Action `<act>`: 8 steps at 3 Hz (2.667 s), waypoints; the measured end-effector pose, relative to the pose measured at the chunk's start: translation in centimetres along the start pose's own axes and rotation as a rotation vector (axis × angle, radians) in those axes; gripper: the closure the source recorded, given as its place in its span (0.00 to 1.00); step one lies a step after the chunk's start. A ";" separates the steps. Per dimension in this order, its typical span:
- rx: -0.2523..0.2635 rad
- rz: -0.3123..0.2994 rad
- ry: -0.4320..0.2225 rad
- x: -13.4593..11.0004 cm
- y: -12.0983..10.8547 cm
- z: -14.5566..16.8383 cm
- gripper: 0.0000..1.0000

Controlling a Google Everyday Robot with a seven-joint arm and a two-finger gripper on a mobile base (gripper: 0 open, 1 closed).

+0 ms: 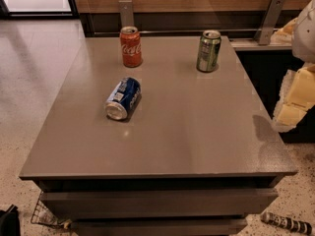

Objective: Place pepsi can upright

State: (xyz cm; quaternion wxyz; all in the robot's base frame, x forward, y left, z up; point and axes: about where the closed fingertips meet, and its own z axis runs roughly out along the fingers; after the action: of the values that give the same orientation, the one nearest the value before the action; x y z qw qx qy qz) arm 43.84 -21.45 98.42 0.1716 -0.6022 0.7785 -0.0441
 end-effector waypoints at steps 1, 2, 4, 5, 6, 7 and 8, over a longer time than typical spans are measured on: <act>0.018 0.008 -0.012 -0.3 -0.2 -0.3 0.00; 0.012 0.131 -0.109 -1.4 -1.2 0.5 0.00; -0.081 0.573 -0.473 -4.5 -2.5 4.5 0.00; -0.087 0.755 -0.590 -5.8 -4.7 5.4 0.00; -0.089 0.908 -0.580 -7.2 -7.4 6.1 0.00; -0.081 0.893 -0.454 -8.2 -8.9 6.8 0.00; -0.087 0.871 -0.409 -8.6 -8.7 7.1 0.00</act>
Offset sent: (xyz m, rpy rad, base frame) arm 0.0401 0.0258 0.0099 0.3409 -0.0331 -0.2193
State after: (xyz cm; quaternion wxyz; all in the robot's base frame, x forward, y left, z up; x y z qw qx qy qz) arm 55.99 -14.66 95.99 0.2981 -0.2230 0.9097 0.1839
